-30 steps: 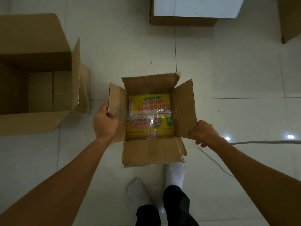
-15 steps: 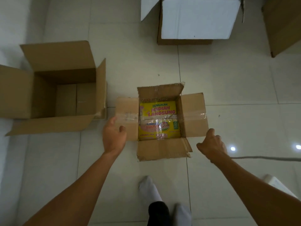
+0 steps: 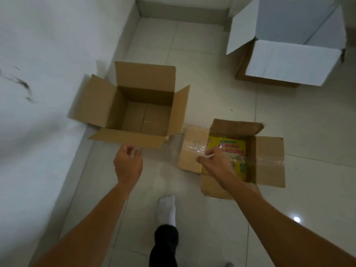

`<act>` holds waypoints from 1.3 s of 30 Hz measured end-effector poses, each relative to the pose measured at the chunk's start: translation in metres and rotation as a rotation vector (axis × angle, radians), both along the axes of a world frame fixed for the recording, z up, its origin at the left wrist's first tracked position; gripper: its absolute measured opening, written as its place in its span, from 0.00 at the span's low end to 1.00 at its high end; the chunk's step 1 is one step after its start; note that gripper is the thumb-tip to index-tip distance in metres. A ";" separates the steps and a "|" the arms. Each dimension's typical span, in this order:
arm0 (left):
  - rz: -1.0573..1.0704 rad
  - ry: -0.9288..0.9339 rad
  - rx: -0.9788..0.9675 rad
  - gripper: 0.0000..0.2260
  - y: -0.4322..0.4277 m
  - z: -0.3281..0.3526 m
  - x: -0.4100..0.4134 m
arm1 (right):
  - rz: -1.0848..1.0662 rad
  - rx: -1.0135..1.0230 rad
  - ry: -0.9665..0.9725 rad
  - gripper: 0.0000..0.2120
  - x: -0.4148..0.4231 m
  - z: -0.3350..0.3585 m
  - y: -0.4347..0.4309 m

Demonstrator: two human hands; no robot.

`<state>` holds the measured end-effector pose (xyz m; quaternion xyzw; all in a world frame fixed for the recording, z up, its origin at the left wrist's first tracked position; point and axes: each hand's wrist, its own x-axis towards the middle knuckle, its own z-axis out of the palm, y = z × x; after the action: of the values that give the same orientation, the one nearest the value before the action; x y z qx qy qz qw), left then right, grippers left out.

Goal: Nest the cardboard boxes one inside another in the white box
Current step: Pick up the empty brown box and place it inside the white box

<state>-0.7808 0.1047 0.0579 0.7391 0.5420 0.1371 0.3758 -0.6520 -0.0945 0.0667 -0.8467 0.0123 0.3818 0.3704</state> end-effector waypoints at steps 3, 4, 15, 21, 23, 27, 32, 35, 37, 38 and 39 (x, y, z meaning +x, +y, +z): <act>0.100 0.018 -0.003 0.13 0.050 -0.013 -0.001 | 0.045 0.024 -0.009 0.17 0.010 -0.013 0.051; 0.144 0.021 -0.003 0.14 0.067 -0.019 0.000 | 0.071 0.017 -0.024 0.19 0.015 -0.020 0.066; 0.208 0.138 0.096 0.32 0.235 -0.094 0.022 | -0.071 -0.138 -0.288 0.35 0.078 -0.086 0.186; 0.422 0.061 -0.140 0.44 0.284 -0.125 0.036 | -0.190 -0.123 -0.277 0.38 0.083 -0.109 0.212; 0.483 0.011 -0.233 0.46 0.292 -0.131 0.039 | -0.215 -0.133 -0.288 0.37 0.083 -0.115 0.217; 0.542 -0.070 -0.353 0.46 0.297 -0.134 0.045 | -0.292 -0.115 -0.284 0.35 0.087 -0.120 0.223; 0.671 -0.240 -0.260 0.37 0.297 -0.126 0.051 | -0.312 -0.206 -0.273 0.27 0.088 -0.116 0.228; 0.394 -0.055 -0.041 0.16 0.294 -0.125 0.049 | -0.250 -0.236 -0.244 0.17 0.092 -0.116 0.231; 0.223 0.030 0.031 0.04 0.292 -0.122 0.052 | -0.219 -0.176 -0.207 0.13 0.095 -0.118 0.234; 0.199 0.046 0.044 0.09 0.292 -0.121 0.054 | -0.212 -0.150 -0.186 0.13 0.096 -0.117 0.236; 0.190 0.057 0.042 0.10 0.292 -0.121 0.055 | -0.210 -0.135 -0.171 0.12 0.097 -0.116 0.237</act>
<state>-0.7256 0.3968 -0.0627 0.6954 0.6172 0.1625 0.3301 -0.5546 0.1425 -0.0490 -0.8930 0.0950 0.2658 0.3505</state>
